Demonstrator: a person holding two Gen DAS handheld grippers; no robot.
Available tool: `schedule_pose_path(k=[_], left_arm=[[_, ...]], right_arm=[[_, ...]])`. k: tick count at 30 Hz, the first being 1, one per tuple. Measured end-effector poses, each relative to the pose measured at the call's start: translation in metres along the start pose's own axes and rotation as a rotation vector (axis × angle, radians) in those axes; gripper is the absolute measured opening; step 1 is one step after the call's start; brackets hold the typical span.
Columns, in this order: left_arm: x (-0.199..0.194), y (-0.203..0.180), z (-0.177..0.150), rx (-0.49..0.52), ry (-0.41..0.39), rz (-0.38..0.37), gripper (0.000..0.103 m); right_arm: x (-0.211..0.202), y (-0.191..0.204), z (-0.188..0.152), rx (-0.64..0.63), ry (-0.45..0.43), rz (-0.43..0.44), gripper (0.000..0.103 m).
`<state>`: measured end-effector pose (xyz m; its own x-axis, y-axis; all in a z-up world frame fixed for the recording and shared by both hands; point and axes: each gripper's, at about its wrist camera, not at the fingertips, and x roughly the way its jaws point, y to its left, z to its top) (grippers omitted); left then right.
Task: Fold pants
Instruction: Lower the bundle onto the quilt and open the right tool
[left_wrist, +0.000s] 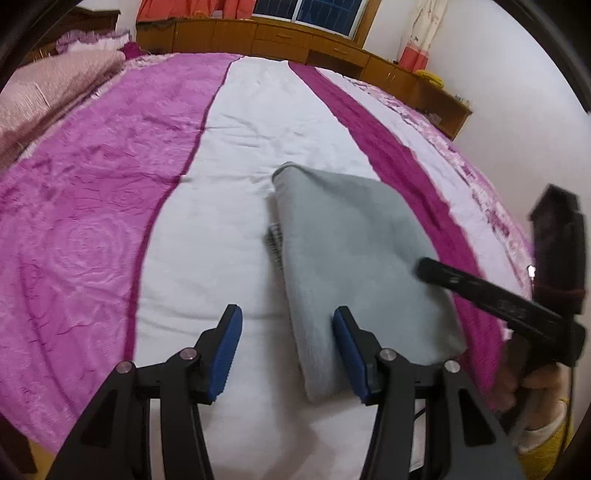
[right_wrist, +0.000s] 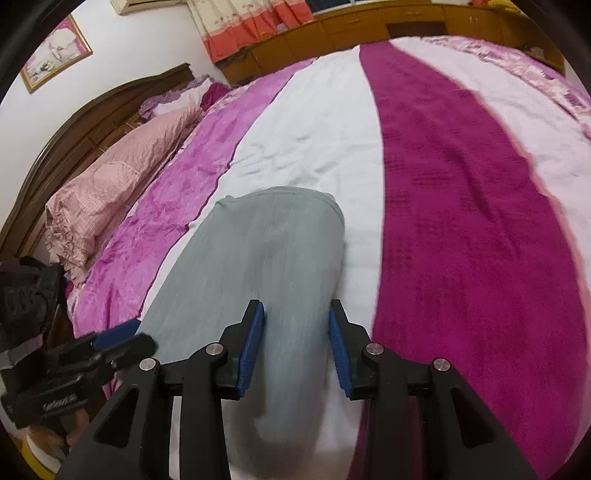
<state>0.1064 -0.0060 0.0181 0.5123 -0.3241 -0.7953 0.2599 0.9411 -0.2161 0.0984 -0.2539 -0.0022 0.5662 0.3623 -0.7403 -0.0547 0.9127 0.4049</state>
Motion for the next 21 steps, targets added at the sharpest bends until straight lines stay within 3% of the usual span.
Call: schedule_pose_path(k=[6,11,15,21], left_arm=[[0.008,-0.002,-0.014,-0.005,0.029,0.042,0.054],[0.02,0.0,-0.022,-0.011,0.025,0.063,0.057],[0.02,0.001,-0.023,-0.014,0.02,0.085,0.066],[0.009,-0.003,-0.025,-0.031,0.02,0.105,0.065]], right_arm=[[-0.024,0.006,-0.029,-0.025,0.006,-0.019,0.028],[-0.009,0.005,-0.046,-0.052,0.04,-0.069,0.028],[-0.001,-0.006,-0.052,0.011,0.041,-0.042,0.028],[-0.019,0.003,-0.056,-0.025,0.026,-0.07,0.028]])
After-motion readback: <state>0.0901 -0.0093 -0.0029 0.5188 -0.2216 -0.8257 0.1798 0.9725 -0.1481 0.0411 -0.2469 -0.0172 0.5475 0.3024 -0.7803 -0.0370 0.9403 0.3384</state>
